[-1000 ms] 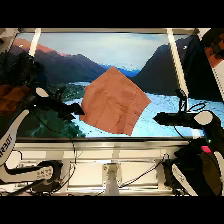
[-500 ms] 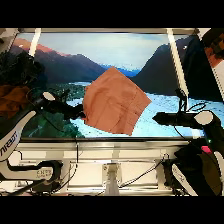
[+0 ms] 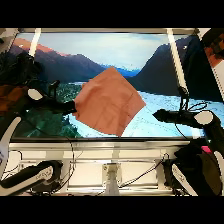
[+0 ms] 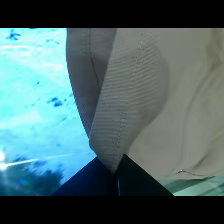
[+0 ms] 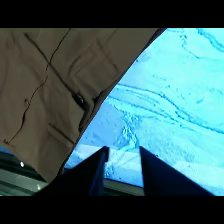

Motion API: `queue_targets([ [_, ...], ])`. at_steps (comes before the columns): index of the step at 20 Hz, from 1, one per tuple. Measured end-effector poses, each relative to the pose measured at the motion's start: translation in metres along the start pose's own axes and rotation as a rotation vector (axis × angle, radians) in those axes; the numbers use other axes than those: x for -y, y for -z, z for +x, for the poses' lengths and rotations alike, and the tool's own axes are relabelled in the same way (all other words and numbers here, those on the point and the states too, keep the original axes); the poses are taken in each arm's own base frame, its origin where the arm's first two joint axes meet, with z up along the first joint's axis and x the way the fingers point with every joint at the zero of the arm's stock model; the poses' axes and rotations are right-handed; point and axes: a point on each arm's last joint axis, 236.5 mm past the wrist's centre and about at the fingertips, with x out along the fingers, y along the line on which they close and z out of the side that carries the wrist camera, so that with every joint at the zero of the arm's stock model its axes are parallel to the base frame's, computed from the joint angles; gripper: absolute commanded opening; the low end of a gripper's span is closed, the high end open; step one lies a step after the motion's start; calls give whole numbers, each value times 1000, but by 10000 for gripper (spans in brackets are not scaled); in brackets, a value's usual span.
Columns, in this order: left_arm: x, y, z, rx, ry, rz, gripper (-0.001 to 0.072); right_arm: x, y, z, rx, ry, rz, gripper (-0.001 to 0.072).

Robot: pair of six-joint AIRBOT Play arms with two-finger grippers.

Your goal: Fold the clothes and pants, and hang the long-sleeved shirts on hangers.

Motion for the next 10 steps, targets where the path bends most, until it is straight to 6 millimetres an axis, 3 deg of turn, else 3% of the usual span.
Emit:
queue_targets([
  [3, -19, 13, -21, -22, -116, 58, 24, -1, -11, 4, 39, -15, 66, 425],
  [4, -27, 20, -26, -44, -157, 71, 59, -2, -13, 6, 43, -22, 82, 426],
  [5, -35, 25, -30, -65, -195, 87, 277, -3, -14, 7, 45, -30, 98, 426],
  [6, -44, 30, -34, -85, -235, 101, 599, -4, -15, 8, 46, -35, 106, 427],
  [7, -51, 33, -37, -99, -267, 111, 685, -5, -16, 8, 48, -39, 114, 427],
  [10, -69, 39, -46, -128, -350, 138, 685, -7, -14, 9, 37, -49, 126, 427],
])
